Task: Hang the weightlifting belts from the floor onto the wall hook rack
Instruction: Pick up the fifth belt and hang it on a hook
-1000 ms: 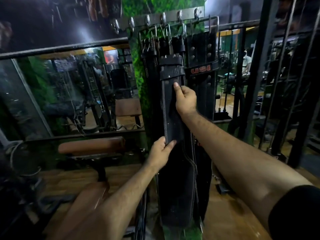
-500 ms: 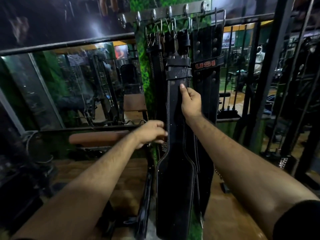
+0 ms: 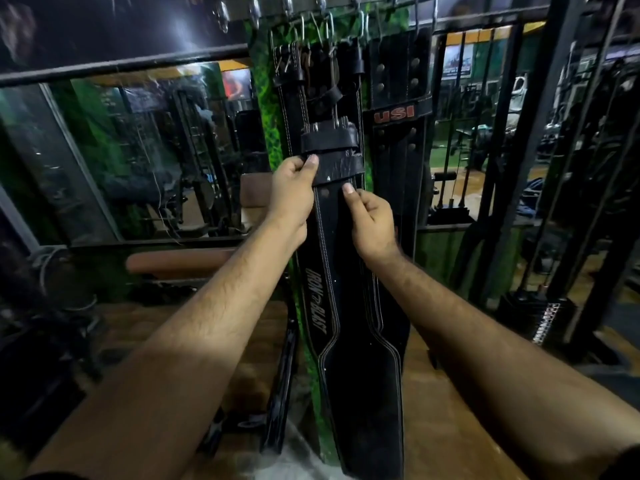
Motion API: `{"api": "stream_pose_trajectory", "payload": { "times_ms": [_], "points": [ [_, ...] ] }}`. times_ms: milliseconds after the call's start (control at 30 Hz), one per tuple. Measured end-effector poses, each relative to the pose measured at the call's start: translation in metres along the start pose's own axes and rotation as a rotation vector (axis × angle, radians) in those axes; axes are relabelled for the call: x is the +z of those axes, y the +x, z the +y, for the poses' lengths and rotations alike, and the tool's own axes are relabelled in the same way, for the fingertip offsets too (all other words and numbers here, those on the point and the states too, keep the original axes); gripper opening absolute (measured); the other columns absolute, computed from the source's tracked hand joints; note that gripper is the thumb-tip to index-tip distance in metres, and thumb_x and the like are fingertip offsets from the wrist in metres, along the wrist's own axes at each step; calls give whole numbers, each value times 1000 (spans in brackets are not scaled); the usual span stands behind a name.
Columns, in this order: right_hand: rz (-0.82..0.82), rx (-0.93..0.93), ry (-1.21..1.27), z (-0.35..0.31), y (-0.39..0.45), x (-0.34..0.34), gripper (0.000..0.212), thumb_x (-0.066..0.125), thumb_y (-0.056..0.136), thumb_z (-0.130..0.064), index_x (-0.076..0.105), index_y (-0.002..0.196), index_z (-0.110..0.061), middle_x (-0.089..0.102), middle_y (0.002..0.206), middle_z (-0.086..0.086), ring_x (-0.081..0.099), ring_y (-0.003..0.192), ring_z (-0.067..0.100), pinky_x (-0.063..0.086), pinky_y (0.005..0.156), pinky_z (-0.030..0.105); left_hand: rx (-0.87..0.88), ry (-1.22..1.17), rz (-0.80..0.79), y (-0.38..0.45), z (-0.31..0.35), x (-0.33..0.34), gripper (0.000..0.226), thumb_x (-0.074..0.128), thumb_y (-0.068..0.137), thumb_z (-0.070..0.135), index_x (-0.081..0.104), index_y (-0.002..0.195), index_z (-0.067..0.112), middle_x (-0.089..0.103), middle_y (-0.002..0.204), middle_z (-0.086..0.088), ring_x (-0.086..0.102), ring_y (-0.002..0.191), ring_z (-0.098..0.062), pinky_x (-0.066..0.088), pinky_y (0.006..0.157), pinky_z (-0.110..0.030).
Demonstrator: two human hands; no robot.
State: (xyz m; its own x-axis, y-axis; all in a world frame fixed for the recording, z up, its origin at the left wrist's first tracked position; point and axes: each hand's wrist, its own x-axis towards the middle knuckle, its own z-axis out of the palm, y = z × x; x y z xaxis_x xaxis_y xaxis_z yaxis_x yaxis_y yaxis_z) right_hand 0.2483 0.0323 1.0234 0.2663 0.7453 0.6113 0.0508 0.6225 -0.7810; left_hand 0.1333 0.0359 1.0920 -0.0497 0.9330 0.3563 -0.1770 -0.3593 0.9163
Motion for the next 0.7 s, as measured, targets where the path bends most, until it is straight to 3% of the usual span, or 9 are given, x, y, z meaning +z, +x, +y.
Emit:
{"api": "stream_pose_trajectory", "payload": {
  "times_ms": [67,133,200,267,333,500,600,700],
  "points": [
    [61,-12,-44,-5,-1,-2,35,65,92,-32,54,67,-10,50,63,-1,46,61,13,41,59,35,32,-24,32,-10,-8,1,18,54,103,16,58,85,15,69,88,-7,65,79,-17,56,72,-33],
    [109,13,-45,-11,0,0,9,70,84,-21,62,81,-23,57,68,-9,53,64,6,48,66,30,95,-5,105,-16,-16,-1,16,53,103,12,57,88,12,66,80,-2,64,67,-4,52,61,-22],
    [63,37,-24,-18,2,3,31,70,77,-20,65,107,-23,68,86,-6,62,75,5,54,73,27,165,39,146,-18,-21,-5,9,52,103,9,55,95,7,60,74,4,58,55,8,45,53,-12],
    [-18,49,19,-27,7,5,45,67,78,-17,61,123,-16,70,108,3,67,87,10,57,73,26,214,64,140,-19,-22,-12,5,52,103,9,54,99,6,58,73,7,56,54,10,42,54,-9],
    [-50,81,73,-38,12,10,36,66,88,-10,61,123,-5,69,106,6,66,82,11,56,64,24,237,100,112,-15,-21,-19,4,54,102,11,55,99,10,60,76,8,57,58,11,43,60,-10],
    [2,14,-9,-45,29,28,19,70,95,-14,66,105,0,65,86,9,62,78,17,54,68,20,271,138,-10,2,-19,-38,12,57,101,12,54,102,24,70,89,5,67,75,2,53,71,-21],
    [-50,5,-17,-42,32,31,22,67,96,-7,62,114,4,69,95,11,66,85,18,59,78,31,295,169,15,11,-9,-42,32,58,96,5,50,122,22,68,86,7,63,65,8,54,63,-16],
    [-63,-33,-42,-36,37,42,22,66,96,-9,60,117,-9,70,103,8,67,94,21,59,87,39,238,175,15,25,2,-53,37,55,95,11,56,131,18,66,88,8,61,70,8,52,67,-14]
  ]
}}
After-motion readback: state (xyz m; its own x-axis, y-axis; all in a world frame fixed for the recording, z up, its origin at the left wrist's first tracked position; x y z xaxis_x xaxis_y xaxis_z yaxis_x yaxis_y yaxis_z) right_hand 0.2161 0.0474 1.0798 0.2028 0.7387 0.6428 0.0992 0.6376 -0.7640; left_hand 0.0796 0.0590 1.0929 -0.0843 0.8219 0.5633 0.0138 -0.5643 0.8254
